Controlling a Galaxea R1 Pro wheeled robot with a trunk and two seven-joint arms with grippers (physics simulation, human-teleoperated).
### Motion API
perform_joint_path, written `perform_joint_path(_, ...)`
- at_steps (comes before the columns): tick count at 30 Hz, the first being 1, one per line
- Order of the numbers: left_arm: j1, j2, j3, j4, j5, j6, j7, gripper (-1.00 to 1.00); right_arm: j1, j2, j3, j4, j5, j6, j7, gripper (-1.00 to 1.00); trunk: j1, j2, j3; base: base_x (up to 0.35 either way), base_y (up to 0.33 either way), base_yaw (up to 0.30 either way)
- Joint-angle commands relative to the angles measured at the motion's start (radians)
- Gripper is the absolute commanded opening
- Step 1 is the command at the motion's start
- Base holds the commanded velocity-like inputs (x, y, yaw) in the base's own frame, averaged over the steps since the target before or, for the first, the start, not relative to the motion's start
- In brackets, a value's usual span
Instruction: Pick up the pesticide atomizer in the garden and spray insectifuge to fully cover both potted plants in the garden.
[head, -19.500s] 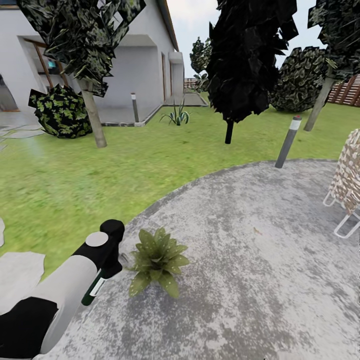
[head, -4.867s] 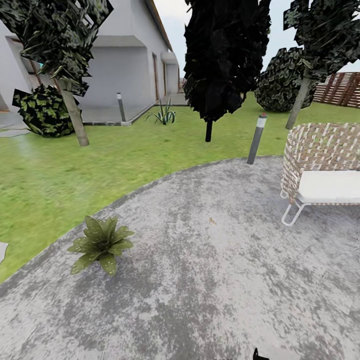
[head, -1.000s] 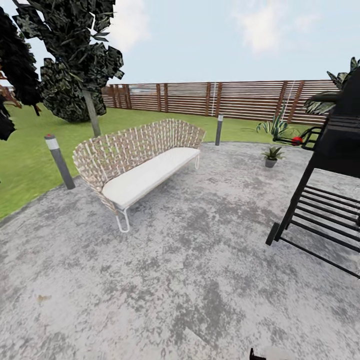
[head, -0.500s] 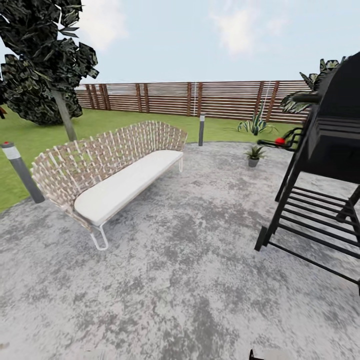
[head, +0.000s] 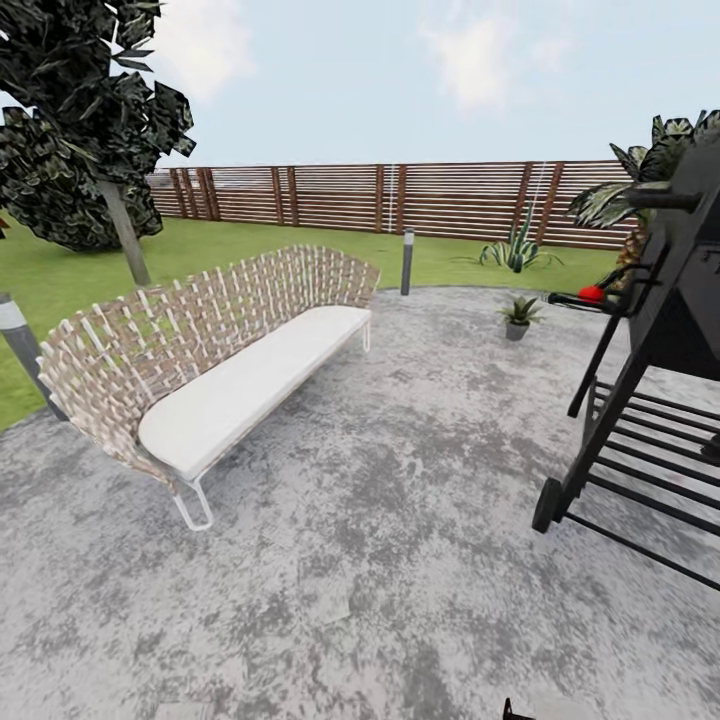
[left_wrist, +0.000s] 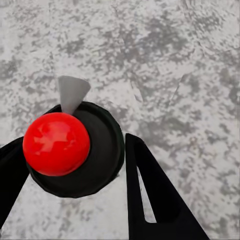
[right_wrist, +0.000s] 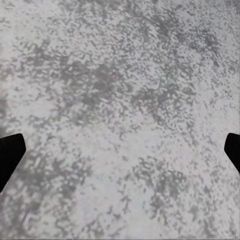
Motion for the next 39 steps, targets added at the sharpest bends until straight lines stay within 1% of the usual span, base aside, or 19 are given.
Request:
perform_joint_path(1,-0.001,0.0,-0.007,0.001,0.011,-0.003,-0.004,-1.0,-0.001,0.001,-0.006,0.002,0.011,-0.003,-0.005,1.0,0.0,0.0,-0.001,0.33,0.167,0.0)
perform_joint_path(7,-0.001,0.0,-0.007,0.001,0.011,-0.003,-0.004,-1.0,-0.001,0.002,-0.006,0.004,0.012,-0.003,-0.004,1.0,0.0,0.0,0.0,0.323,0.179,-0.112)
perform_joint_path(15,-0.001,0.0,-0.007,0.001,0.011,-0.003,-0.003,-1.0,-0.001,0.001,-0.005,0.006,0.014,-0.003,-0.001,1.0,0.0,0.0,0.003,0.321,0.135,-0.257)
perform_joint_path(26,-0.001,0.0,-0.006,0.005,0.012,-0.003,-0.003,-1.0,-0.001,0.001,-0.004,0.006,0.014,-0.003,-0.001,1.0,0.0,0.0,0.013,0.33,0.065,-0.264)
perform_joint_path(39,-0.001,0.0,-0.006,0.007,0.012,-0.003,-0.003,-1.0,-0.001,0.001,-0.004,0.006,0.014,-0.003,-0.001,1.0,0.0,0.0,0.024,0.323,0.138,-0.264)
